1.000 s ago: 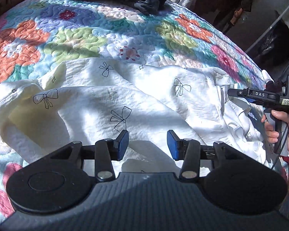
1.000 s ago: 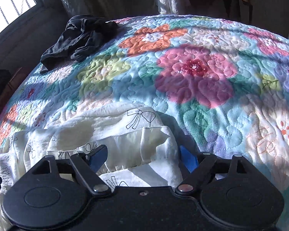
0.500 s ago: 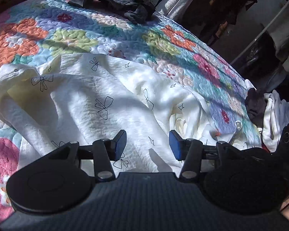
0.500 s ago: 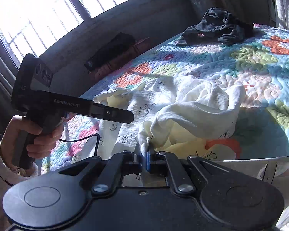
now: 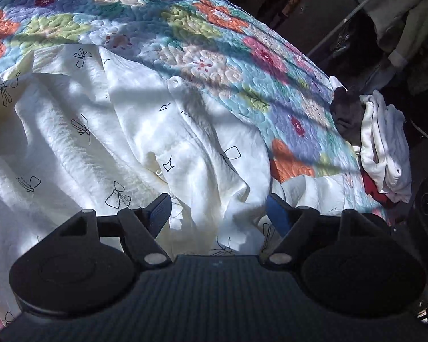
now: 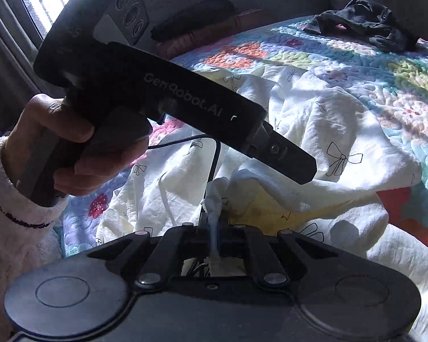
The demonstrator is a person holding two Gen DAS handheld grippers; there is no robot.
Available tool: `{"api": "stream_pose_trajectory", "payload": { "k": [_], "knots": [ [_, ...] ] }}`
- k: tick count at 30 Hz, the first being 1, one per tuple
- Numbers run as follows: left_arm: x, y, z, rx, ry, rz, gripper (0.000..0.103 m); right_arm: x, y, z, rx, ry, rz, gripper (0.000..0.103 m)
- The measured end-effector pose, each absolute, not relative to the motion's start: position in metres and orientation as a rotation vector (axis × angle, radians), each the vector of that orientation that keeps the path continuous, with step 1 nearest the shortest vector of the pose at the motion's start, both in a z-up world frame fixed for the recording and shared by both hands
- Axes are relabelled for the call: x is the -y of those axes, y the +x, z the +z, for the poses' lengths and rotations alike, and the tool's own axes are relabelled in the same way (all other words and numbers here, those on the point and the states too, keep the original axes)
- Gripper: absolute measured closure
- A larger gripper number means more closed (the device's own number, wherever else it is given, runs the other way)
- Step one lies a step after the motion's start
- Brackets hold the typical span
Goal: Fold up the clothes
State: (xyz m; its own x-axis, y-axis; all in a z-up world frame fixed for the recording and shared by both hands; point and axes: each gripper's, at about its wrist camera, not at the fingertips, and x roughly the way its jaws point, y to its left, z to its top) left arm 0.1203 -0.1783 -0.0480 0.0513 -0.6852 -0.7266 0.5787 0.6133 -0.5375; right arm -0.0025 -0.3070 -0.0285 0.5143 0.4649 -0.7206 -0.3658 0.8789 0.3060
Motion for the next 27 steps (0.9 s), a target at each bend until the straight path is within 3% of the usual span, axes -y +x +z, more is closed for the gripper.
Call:
{"api": "stream_pose_trajectory", "payload": {
  "k": [3,4,5,6,10,16,18,21,25,26,27],
  "knots": [
    [0.170,0.114,-0.052,-1.181,-0.110,-0.998,0.032,0.295,-0.007,-0.021,-0.904,0.047,0.525,0.096],
    [0.168,0.111,-0.054,-1.182,-0.096,-1.006,0.050,0.295,-0.007,-0.023,-0.911,0.041,0.518,0.096],
    [0.165,0.109,-0.058,-1.204,-0.099,-1.001,0.084,0.297,-0.006,-0.024,-0.921,0.048,0.503,0.096],
    [0.163,0.108,-0.063,-1.232,-0.111,-0.994,0.090,0.302,-0.004,-0.025,-0.932,0.075,0.482,0.095],
    [0.159,0.108,-0.081,-1.276,-0.154,-0.921,0.091,0.326,-0.003,-0.024,-0.964,0.231,0.382,0.088],
    [0.162,0.106,-0.078,-1.244,-0.177,-0.937,0.091,0.379,-0.002,-0.016,-0.899,0.443,0.165,0.061],
    [0.163,0.104,-0.076,-1.240,-0.161,-0.945,0.091,0.396,0.005,-0.026,-0.895,0.565,0.127,0.047],
    [0.162,0.104,-0.077,-1.257,-0.181,-0.960,0.091,0.419,0.019,-0.052,-0.891,0.814,0.070,0.043],
    [0.162,0.101,-0.078,-1.245,-0.156,-0.983,0.091,0.425,0.033,-0.063,-0.853,0.843,-0.027,0.045],
    [0.163,0.100,-0.077,-1.239,-0.145,-0.992,0.091,0.422,0.037,-0.061,-0.834,0.794,-0.031,0.061],
    [0.163,0.099,-0.076,-1.236,-0.144,-0.999,0.091,0.420,0.039,-0.058,-0.812,0.753,-0.033,0.090]
  ]
}}
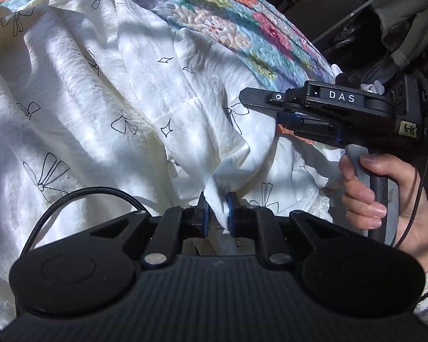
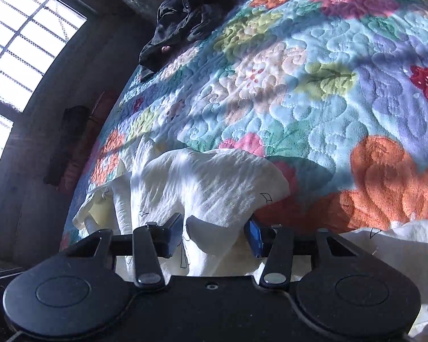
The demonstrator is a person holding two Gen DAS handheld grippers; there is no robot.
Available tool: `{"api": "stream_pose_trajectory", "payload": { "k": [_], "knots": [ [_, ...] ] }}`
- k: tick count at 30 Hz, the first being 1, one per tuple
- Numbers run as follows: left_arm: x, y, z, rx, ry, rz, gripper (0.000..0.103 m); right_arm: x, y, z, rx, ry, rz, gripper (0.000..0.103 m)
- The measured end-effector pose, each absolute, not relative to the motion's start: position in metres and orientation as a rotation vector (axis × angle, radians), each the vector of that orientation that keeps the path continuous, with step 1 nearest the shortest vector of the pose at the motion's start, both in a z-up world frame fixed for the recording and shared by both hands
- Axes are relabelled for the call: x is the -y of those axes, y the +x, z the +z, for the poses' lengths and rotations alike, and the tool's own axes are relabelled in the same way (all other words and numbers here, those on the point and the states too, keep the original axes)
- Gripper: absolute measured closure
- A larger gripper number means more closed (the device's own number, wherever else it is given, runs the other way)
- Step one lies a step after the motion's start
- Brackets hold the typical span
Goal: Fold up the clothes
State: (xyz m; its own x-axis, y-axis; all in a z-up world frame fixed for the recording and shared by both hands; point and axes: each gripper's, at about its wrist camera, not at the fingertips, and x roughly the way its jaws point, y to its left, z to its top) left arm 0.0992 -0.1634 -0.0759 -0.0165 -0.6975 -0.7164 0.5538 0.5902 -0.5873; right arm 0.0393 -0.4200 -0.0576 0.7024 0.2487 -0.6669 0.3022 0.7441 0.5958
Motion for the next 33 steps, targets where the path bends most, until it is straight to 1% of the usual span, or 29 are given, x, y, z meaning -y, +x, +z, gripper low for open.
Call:
{"api": "stream_pose_trajectory", "payload": {
  "k": [1,3,5,9,10,11,12,13,14,15,16,17,19,20,21,22,23,24,25,26,28,29,30,31,33],
  "knots": [
    [0.163,0.099,-0.074,-1.233,-0.149,-1.005,0.091,0.418,0.041,-0.054,-0.788,0.717,-0.033,0.096],
    [0.162,0.100,-0.069,-1.220,-0.149,-1.015,0.090,0.413,0.042,-0.045,-0.736,0.644,-0.032,0.099],
    [0.157,0.103,-0.061,-1.198,-0.142,-1.033,0.088,0.406,0.039,-0.030,-0.670,0.532,-0.033,0.099],
    [0.137,0.112,-0.040,-1.141,-0.170,-1.061,0.087,0.381,0.027,0.005,-0.538,0.241,-0.002,0.100],
    [0.130,0.115,-0.034,-1.116,-0.191,-1.068,0.084,0.380,0.025,0.013,-0.508,0.245,0.041,0.100],
    [0.127,0.115,-0.029,-1.082,-0.193,-1.076,0.076,0.382,0.024,0.020,-0.486,0.283,0.093,0.100],
    [0.124,0.113,-0.024,-1.047,-0.187,-1.082,0.071,0.383,0.024,0.026,-0.472,0.328,0.135,0.100],
    [0.122,0.112,-0.019,-1.011,-0.180,-1.088,0.060,0.382,0.027,0.032,-0.471,0.356,0.165,0.100],
    [0.119,0.110,-0.014,-0.975,-0.173,-1.094,0.052,0.379,0.030,0.038,-0.478,0.361,0.189,0.100],
    [0.119,0.107,-0.010,-0.946,-0.164,-1.093,0.051,0.372,0.033,0.043,-0.480,0.353,0.218,0.100],
    [0.121,0.104,-0.007,-0.920,-0.153,-1.087,0.046,0.363,0.035,0.049,-0.482,0.344,0.253,0.100],
    [0.121,0.101,-0.005,-0.893,-0.155,-1.079,0.037,0.354,0.037,0.054,-0.488,0.337,0.290,0.100],
    [0.123,0.097,-0.003,-0.840,-0.179,-1.053,0.023,0.338,0.038,0.060,-0.507,0.330,0.347,0.100],
    [0.125,0.096,-0.003,-0.812,-0.189,-1.045,0.019,0.328,0.037,0.063,-0.522,0.329,0.379,0.100],
    [0.126,0.096,-0.004,-0.792,-0.195,-1.042,0.019,0.321,0.036,0.065,-0.536,0.331,0.403,0.099],
    [0.127,0.097,-0.006,-0.783,-0.202,-1.038,0.021,0.316,0.035,0.065,-0.549,0.335,0.423,0.100],
    [0.127,0.100,-0.008,-0.793,-0.215,-1.033,0.043,0.310,0.034,0.065,-0.564,0.340,0.444,0.100],
    [0.126,0.103,-0.010,-0.810,-0.230,-1.030,0.063,0.308,0.032,0.064,-0.573,0.344,0.440,0.100],
    [0.124,0.110,-0.014,-0.850,-0.260,-1.019,0.100,0.309,0.030,0.062,-0.576,0.348,0.417,0.100],
    [0.120,0.115,-0.016,-0.872,-0.289,-1.005,0.101,0.310,0.029,0.061,-0.580,0.351,0.393,0.096],
    [0.109,0.123,-0.020,-0.861,-0.343,-0.959,0.101,0.318,0.027,0.055,-0.591,0.364,0.325,0.093],
    [0.106,0.127,-0.022,-0.865,-0.364,-0.946,0.101,0.324,0.026,0.051,-0.605,0.372,0.278,0.085],
    [0.102,0.131,-0.024,-0.879,-0.394,-0.939,0.101,0.328,0.024,0.047,-0.619,0.369,0.238,0.067],
    [0.098,0.135,-0.027,-0.896,-0.441,-0.937,0.101,0.330,0.022,0.043,-0.634,0.357,0.203,0.063],
    [0.092,0.140,-0.032,-0.919,-0.518,-0.935,0.101,0.327,0.016,0.037,-0.663,0.322,0.183,0.060]
  ]
}}
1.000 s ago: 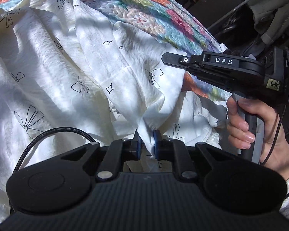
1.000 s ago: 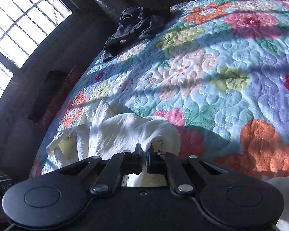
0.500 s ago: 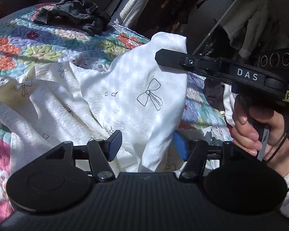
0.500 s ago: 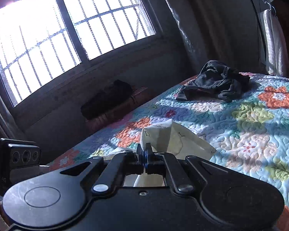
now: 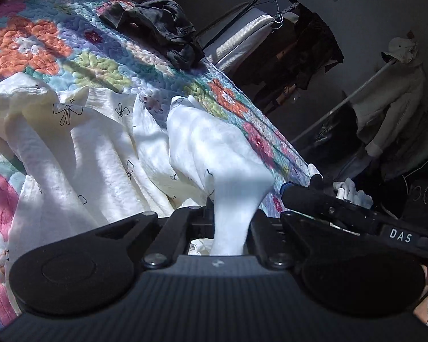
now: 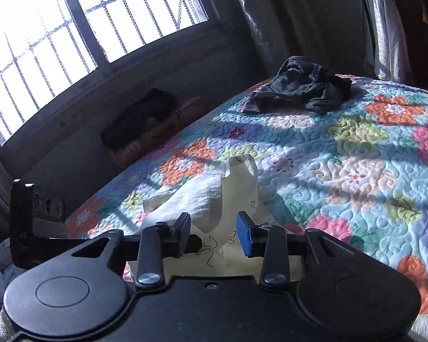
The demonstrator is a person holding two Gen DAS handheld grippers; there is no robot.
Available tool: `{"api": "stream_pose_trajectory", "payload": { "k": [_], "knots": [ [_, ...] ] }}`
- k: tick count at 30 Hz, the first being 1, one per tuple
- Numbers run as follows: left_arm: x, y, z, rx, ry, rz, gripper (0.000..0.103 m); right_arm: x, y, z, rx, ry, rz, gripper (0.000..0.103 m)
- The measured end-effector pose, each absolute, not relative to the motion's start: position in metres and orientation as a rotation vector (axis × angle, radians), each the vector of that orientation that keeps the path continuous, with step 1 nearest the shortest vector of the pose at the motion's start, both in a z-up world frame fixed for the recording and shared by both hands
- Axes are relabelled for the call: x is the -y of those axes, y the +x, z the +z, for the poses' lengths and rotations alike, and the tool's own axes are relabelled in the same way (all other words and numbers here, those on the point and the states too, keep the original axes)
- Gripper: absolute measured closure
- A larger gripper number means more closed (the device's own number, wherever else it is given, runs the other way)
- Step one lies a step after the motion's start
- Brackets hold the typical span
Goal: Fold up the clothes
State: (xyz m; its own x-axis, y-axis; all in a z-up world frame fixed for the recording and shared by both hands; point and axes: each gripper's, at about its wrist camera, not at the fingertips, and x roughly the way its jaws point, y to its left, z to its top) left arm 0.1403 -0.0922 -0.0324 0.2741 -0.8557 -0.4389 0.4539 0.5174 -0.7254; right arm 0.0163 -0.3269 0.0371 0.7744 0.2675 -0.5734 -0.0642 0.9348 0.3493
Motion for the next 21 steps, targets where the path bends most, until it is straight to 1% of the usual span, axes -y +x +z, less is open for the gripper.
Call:
{"api": "stream_pose_trajectory", "payload": {
  "k": [1,2,3,8,10,14,16,17,18,20,21],
  "knots": [
    [0.092,0.141,-0.033,-0.920,-0.529,-0.935,0.101,0.322,0.013,0.034,-0.686,0.308,0.196,0.056],
    [0.091,0.141,-0.033,-0.922,-0.541,-0.934,0.101,0.316,0.009,0.032,-0.705,0.296,0.214,0.047],
    [0.091,0.141,-0.034,-0.924,-0.553,-0.934,0.101,0.309,0.004,0.029,-0.720,0.276,0.234,0.045],
    [0.089,0.138,-0.029,-0.910,-0.622,-0.979,0.101,0.268,-0.007,0.016,-0.747,0.065,0.232,0.045],
    [0.090,0.134,-0.024,-0.890,-0.619,-0.988,0.101,0.261,-0.005,0.012,-0.764,0.028,0.227,0.045],
    [0.092,0.130,-0.021,-0.877,-0.638,-0.997,0.101,0.234,-0.015,0.015,-0.699,-0.164,0.143,0.045],
    [0.092,0.129,-0.021,-0.883,-0.659,-1.015,0.101,0.221,-0.025,0.019,-0.658,-0.241,0.123,0.042],
    [0.093,0.129,-0.021,-0.885,-0.663,-1.027,0.101,0.218,-0.027,0.020,-0.640,-0.248,0.108,0.036],
    [0.094,0.129,-0.020,-0.881,-0.656,-1.056,0.101,0.219,-0.027,0.020,-0.638,-0.230,0.095,0.035],
    [0.097,0.126,-0.017,-0.873,-0.616,-1.083,0.101,0.224,-0.022,0.019,-0.653,-0.178,0.079,0.035],
    [0.099,0.124,-0.016,-0.870,-0.594,-1.092,0.101,0.228,-0.019,0.018,-0.656,-0.172,0.062,0.037]
  ]
}}
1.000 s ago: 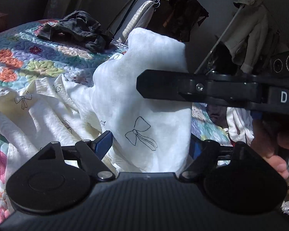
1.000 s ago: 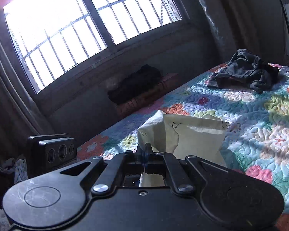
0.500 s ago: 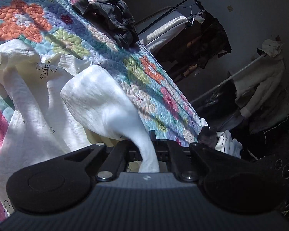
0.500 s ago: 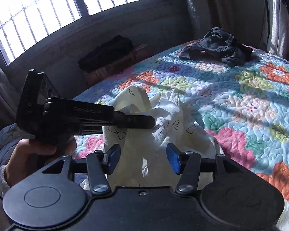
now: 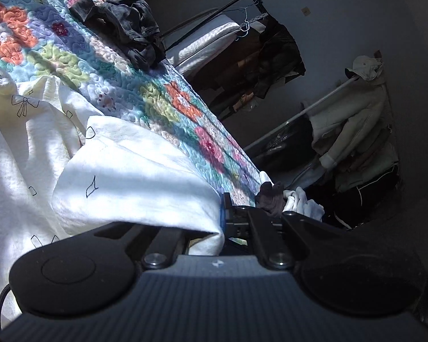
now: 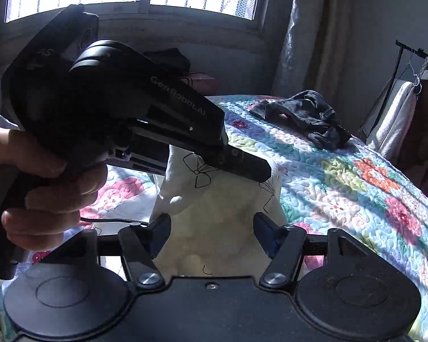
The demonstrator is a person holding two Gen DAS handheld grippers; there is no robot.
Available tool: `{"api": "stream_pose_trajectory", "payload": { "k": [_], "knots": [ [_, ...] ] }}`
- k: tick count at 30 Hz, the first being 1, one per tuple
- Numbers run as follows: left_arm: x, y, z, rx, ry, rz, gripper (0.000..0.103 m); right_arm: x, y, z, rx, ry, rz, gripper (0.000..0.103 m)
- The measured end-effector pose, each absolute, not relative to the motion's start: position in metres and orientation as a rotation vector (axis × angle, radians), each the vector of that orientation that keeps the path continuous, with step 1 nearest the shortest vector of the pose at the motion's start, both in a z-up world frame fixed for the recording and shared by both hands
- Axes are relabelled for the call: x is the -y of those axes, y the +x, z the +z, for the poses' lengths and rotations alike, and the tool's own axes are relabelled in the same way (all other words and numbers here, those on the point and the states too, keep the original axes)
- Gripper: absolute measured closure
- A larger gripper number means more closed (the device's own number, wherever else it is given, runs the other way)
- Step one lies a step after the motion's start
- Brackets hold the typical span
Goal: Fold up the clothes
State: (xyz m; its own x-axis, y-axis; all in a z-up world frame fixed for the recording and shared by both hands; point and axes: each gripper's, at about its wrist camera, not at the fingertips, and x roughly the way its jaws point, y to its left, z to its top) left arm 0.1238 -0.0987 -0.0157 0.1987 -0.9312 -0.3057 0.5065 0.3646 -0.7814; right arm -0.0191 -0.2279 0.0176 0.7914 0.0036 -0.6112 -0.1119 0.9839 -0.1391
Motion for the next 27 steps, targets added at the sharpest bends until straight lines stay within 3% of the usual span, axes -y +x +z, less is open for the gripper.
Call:
{"api": "stream_pose_trajectory", "payload": {
  "k": [1,2,3,4,5,6,7,8,13,24,26,27],
  "knots": [
    [0.100,0.122,-0.014,-0.866,-0.572,-1.101,0.101,0.232,-0.016,0.016,-0.654,-0.182,0.039,0.038],
    [0.101,0.121,-0.013,-0.864,-0.561,-1.102,0.100,0.237,-0.012,0.014,-0.653,-0.192,0.016,0.049],
    [0.101,0.120,-0.014,-0.868,-0.560,-1.098,0.099,0.243,-0.008,0.013,-0.656,-0.188,0.007,0.080],
    [0.102,0.120,-0.015,-0.876,-0.561,-1.092,0.098,0.252,-0.004,0.013,-0.664,-0.167,0.014,0.095],
    [0.104,0.120,-0.017,-0.887,-0.556,-1.076,0.090,0.262,0.000,0.013,-0.675,-0.142,0.026,0.100],
    [0.105,0.121,-0.018,-0.894,-0.531,-1.051,0.082,0.270,0.004,0.015,-0.677,-0.132,0.030,0.100],
    [0.106,0.121,-0.018,-0.898,-0.500,-1.022,0.059,0.279,0.008,0.017,-0.671,-0.151,0.015,0.100],
    [0.107,0.121,-0.019,-0.902,-0.468,-0.993,0.044,0.289,0.013,0.019,-0.662,-0.185,-0.017,0.100],
    [0.102,0.127,-0.023,-0.894,-0.327,-0.866,0.043,0.369,0.047,0.035,-0.678,-0.255,-0.177,0.100],
    [0.068,0.169,-0.038,-0.892,-0.198,-0.609,0.043,0.521,0.133,0.034,-0.693,-0.049,-0.431,0.100],
    [0.064,0.182,-0.038,-0.909,-0.198,-0.602,0.043,0.537,0.149,0.017,-0.764,0.010,-0.414,0.098],
    [0.062,0.188,-0.038,-0.919,-0.197,-0.601,0.043,0.543,0.156,0.006,-0.812,0.015,-0.414,0.092]
  ]
}}
